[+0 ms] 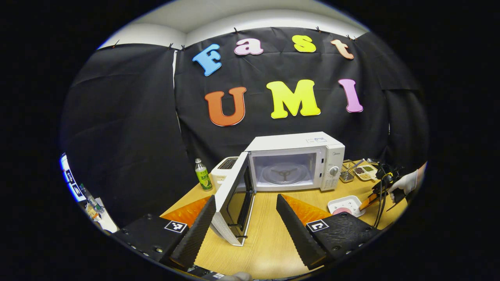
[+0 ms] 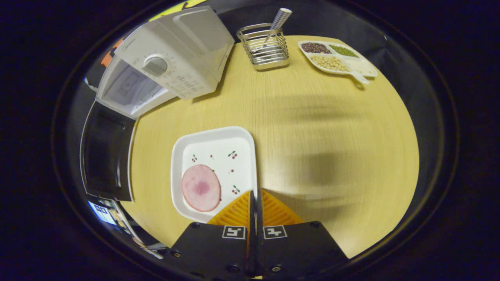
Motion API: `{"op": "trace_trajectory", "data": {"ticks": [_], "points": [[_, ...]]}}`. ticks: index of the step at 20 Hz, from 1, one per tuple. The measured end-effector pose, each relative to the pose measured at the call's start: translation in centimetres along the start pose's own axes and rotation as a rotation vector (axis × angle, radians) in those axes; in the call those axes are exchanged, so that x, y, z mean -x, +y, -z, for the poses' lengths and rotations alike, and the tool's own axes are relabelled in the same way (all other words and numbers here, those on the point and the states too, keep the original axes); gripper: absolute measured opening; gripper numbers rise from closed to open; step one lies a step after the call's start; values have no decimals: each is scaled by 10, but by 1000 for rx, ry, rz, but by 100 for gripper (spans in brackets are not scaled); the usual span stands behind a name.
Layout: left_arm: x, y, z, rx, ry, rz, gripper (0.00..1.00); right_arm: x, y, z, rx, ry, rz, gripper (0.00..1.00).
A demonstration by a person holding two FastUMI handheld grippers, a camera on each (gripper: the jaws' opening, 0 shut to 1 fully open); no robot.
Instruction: Open the microwave oven with the left hand, put the food in, and close the microwave oven.
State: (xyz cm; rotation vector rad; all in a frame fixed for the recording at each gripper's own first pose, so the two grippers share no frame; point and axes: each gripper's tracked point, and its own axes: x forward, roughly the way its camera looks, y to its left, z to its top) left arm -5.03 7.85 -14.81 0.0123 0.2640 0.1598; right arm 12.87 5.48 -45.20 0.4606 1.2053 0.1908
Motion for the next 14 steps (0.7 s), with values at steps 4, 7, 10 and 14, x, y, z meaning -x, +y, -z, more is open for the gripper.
{"op": "trace_trajectory", "data": {"ticks": [4,7,10,14], "points": [[1,25,-2,16,-9,19,95,6,25,8,-152,-55,-148,4],[-3,33,-6,4,-13,50,95,16,42,6,-185,-109,-221,4],[-11,34,-11,-8,-21,88,95,14,34,5,-215,-137,-139,3],[-20,30,-16,-16,-34,130,95,18,40,8,-197,-119,-120,16]]}}
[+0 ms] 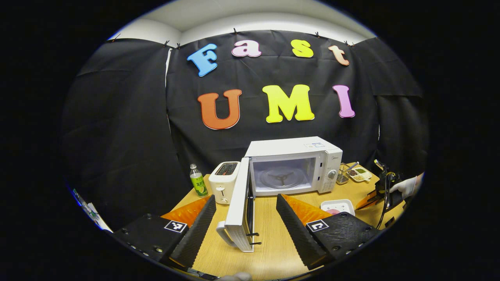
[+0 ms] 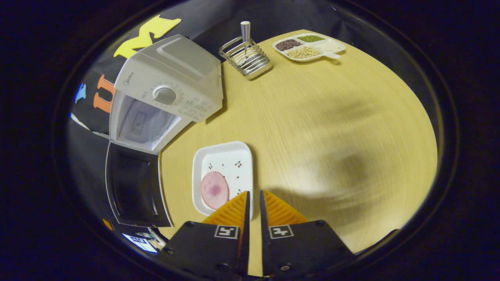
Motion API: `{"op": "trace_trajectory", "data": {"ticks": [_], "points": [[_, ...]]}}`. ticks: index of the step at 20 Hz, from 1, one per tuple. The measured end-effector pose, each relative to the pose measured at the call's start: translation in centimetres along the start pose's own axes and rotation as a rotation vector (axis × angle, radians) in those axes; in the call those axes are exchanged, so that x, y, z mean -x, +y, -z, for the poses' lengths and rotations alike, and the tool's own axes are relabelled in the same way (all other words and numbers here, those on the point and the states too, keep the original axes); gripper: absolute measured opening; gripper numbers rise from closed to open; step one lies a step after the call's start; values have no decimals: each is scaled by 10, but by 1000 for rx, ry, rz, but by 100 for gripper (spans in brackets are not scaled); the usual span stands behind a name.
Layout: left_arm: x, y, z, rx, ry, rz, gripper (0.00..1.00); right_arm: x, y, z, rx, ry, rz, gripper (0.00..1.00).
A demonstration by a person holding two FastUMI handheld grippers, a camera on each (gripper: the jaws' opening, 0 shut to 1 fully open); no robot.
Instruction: Open the microwave oven with the left hand, put the food in, and close the microwave oven.
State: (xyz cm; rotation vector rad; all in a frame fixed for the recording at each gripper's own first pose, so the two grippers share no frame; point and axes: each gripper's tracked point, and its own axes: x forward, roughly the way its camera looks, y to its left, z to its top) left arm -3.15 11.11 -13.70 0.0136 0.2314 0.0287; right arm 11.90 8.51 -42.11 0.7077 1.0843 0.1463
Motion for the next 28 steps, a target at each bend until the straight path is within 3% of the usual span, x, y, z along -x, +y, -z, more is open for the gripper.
{"op": "trace_trajectory", "data": {"ticks": [1,3,5,6,7,9,10,11,16,17,19,20,22,25,28], "points": [[-2,-1,-1,-1,-5,10,95,1,1,0,1,5,5,30],[-5,0,1,-3,-11,18,95,-3,-1,2,-9,24,42,40],[-9,2,5,7,-9,19,95,-9,3,5,-26,52,52,43],[-9,5,8,15,-8,12,95,-10,3,7,-27,68,64,36],[-8,9,11,25,-4,8,95,-13,2,8,-28,80,77,43],[-6,19,19,41,6,-10,95,-17,5,10,-29,97,91,43],[-5,23,22,46,10,-19,95,-18,5,12,-22,109,104,50],[-4,28,26,51,14,-28,95,-21,5,15,-21,125,114,43],[0,52,39,75,28,-77,95,-33,13,22,-63,140,137,38],[1,55,42,84,32,-85,95,-32,10,22,-62,131,144,22],[1,60,48,96,44,-98,95,-36,6,20,-122,94,141,16],[1,63,51,101,50,-104,95,-34,7,19,-158,84,124,5],[1,68,54,111,57,-113,95,-36,10,20,-178,74,90,3],[3,71,49,105,56,-119,95,-32,26,17,-222,22,-28,4],[6,69,30,71,16,-118,95,-25,50,21,-166,-19,-87,4]]}}
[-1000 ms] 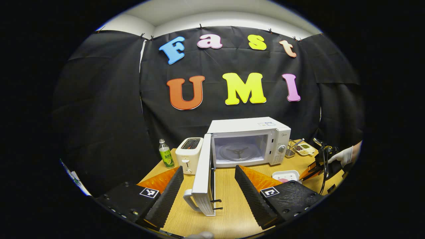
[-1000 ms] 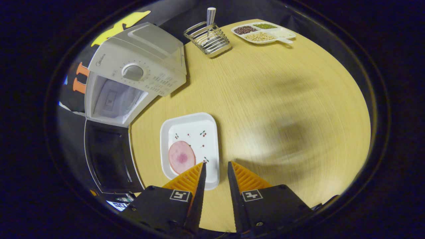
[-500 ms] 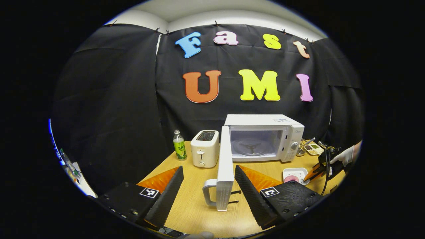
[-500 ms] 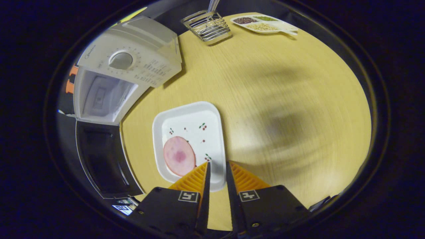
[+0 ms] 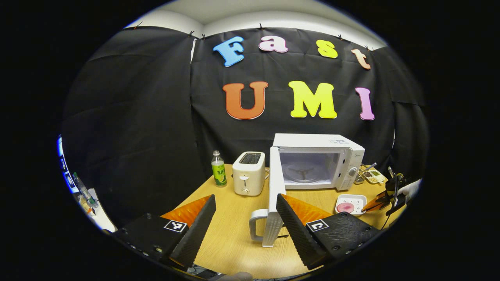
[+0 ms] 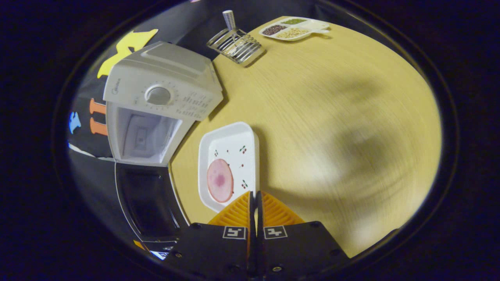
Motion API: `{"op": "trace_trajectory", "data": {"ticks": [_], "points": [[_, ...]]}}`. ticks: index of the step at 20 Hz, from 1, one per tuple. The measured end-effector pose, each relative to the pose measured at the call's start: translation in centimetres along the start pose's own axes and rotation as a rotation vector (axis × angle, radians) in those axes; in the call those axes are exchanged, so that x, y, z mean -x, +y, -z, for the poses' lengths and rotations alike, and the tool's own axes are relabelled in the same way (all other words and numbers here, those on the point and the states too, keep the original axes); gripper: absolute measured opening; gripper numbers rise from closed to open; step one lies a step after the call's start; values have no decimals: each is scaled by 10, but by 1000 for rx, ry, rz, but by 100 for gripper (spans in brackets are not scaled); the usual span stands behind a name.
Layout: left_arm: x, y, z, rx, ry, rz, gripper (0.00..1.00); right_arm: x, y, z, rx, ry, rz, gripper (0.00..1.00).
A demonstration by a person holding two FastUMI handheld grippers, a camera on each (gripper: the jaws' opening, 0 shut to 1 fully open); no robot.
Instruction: Open the microwave oven with the left hand, put the food in, and close the microwave oven.
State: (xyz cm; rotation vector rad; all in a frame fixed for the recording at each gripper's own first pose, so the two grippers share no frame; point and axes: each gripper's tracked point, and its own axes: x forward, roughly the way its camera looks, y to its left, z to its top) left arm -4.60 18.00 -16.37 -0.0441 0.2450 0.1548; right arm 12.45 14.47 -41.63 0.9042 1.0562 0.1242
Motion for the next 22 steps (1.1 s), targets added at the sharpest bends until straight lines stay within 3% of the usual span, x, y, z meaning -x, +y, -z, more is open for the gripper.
{"op": "trace_trajectory", "data": {"ticks": [8,12,19,22], "points": [[15,-37,-38,-40,-67,79,95,6,91,33,-8,-58,-145,3],[20,-57,-49,-73,-68,127,95,-9,145,34,-91,-111,-228,4],[12,-91,-54,-90,-44,208,95,-61,199,-7,-226,-314,-258,3],[10,-95,-46,-109,-36,220,95,-76,203,-28,-247,-456,-197,4]]}}
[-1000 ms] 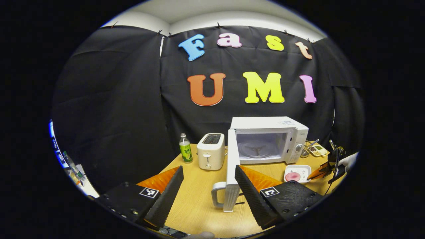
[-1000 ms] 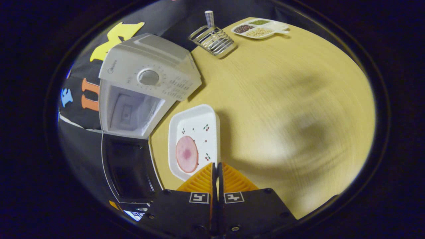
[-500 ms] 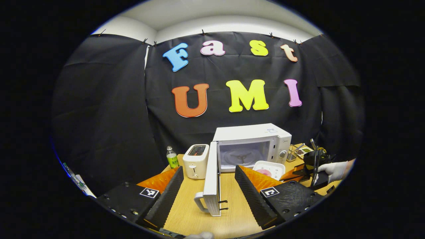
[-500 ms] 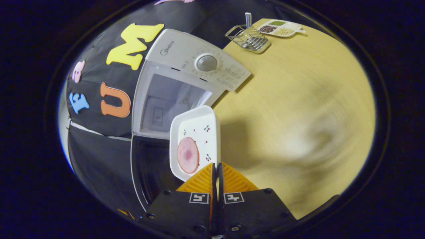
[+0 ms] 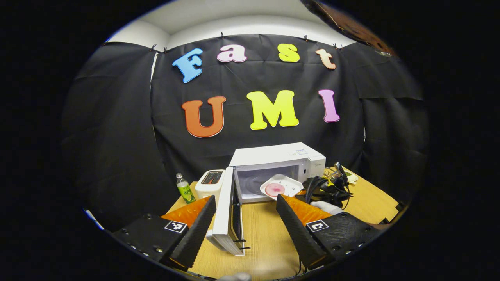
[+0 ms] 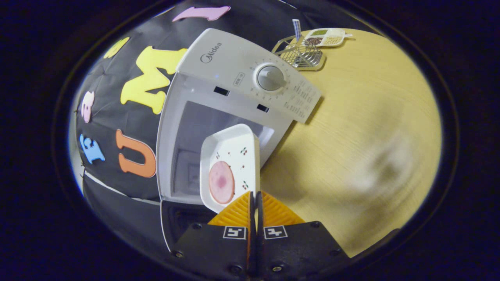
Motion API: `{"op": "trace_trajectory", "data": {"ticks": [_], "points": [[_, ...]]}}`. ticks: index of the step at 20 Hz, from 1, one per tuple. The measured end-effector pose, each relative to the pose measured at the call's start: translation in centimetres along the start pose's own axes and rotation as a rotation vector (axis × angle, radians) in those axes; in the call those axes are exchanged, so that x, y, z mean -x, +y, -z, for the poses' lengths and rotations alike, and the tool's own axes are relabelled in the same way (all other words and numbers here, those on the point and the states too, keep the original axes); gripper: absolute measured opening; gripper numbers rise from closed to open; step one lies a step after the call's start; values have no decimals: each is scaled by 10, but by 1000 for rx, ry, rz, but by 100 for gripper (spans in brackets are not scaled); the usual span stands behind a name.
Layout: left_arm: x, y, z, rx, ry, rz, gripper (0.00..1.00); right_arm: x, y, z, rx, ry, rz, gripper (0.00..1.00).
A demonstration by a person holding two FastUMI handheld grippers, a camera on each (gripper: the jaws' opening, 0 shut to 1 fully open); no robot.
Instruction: Open the microwave oven with the left hand, put the food in, and close the microwave oven.
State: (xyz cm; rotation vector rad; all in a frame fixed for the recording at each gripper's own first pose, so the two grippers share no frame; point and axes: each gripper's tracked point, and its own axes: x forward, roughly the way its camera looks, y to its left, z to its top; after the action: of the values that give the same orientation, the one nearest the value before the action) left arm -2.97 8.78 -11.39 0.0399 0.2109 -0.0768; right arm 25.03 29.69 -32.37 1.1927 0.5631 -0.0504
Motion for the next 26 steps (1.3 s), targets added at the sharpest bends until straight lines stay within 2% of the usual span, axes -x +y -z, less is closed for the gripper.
{"op": "trace_trajectory", "data": {"ticks": [4,8,10,12,16,18,20,22,23,24,25,26], "points": [[-8,4,17,-32,30,-6,95,-39,23,17,-62,-40,6,3],[-11,15,30,-23,73,-25,95,-69,39,17,-125,-93,27,4],[-13,22,36,-19,85,-31,95,-82,37,11,-135,-127,78,4],[-14,28,38,-16,90,-40,95,-93,29,2,-82,-186,131,4],[-15,34,48,-26,97,-54,95,-114,39,5,-152,-154,53,6],[-14,34,54,-21,107,-52,95,-114,42,0,-109,-190,54,7],[-11,36,52,-18,96,-58,95,-105,54,2,-63,-211,-15,11],[-12,38,51,-11,88,-65,95,-88,60,3,-21,-208,-38,51],[-12,39,50,-10,85,-69,95,-77,58,-1,12,-222,-29,75],[-12,41,47,-12,76,-68,95,-64,55,-6,47,-236,-18,80],[-11,43,44,-18,67,-72,95,-46,58,-13,108,-254,-28,90],[-11,45,41,-25,51,-71,95,-29,62,-21,194,-274,-37,78]]}}
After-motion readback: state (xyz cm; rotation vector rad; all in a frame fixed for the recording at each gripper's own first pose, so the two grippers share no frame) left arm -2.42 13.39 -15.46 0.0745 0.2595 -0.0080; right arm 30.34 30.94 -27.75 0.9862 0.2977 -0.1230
